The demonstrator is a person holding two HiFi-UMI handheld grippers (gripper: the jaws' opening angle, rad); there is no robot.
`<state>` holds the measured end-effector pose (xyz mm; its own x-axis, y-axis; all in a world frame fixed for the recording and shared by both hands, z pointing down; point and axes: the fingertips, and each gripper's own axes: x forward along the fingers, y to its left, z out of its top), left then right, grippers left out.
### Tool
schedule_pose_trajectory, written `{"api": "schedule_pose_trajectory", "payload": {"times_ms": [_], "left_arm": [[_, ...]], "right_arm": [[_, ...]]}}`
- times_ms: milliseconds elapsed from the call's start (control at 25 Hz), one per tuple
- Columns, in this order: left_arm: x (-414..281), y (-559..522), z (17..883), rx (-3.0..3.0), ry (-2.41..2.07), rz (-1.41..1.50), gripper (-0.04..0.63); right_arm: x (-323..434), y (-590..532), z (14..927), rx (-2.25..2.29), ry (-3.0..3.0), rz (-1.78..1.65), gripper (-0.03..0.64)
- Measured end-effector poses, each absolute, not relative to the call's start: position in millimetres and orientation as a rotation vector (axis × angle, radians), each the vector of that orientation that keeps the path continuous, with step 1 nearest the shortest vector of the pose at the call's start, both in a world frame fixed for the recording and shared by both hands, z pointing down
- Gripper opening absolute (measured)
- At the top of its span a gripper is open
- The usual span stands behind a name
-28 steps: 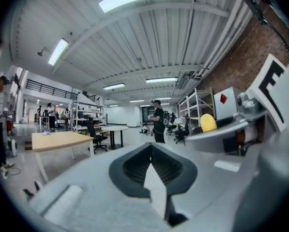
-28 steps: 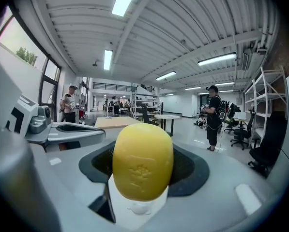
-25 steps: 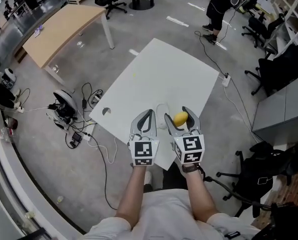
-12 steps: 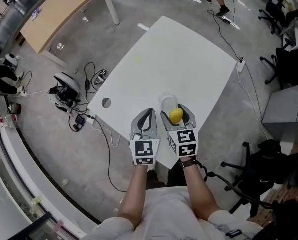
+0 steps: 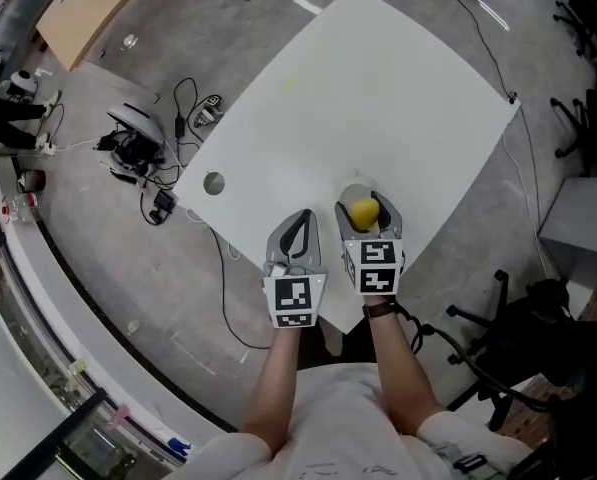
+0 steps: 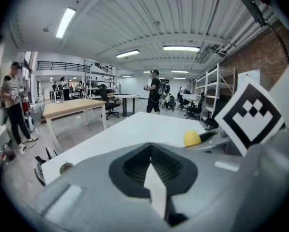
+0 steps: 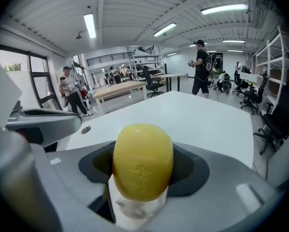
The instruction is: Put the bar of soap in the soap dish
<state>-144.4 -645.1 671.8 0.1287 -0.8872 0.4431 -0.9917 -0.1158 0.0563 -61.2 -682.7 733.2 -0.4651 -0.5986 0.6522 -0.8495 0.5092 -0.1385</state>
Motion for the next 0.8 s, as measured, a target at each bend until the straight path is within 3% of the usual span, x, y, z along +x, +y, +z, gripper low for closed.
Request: {"api": "schedule_pose_trajectory", "payload": {"times_ms": [520, 640, 800], "left_arm": [[-148, -646, 692, 2.022, -1.807, 0.473, 0.0], [-148, -645, 695, 2.024, -1.796, 0.475, 0.0], [-145, -643, 692, 2.039, -1.786, 0.469, 0.0]], "right_arm": [[-73, -701, 742, 1.256, -2.135, 0.594, 0.301], [-75, -702, 743, 1.263, -2.121, 0.555, 0.357], [-66, -703, 738, 1.292, -2.115, 0.543, 0.357]]}}
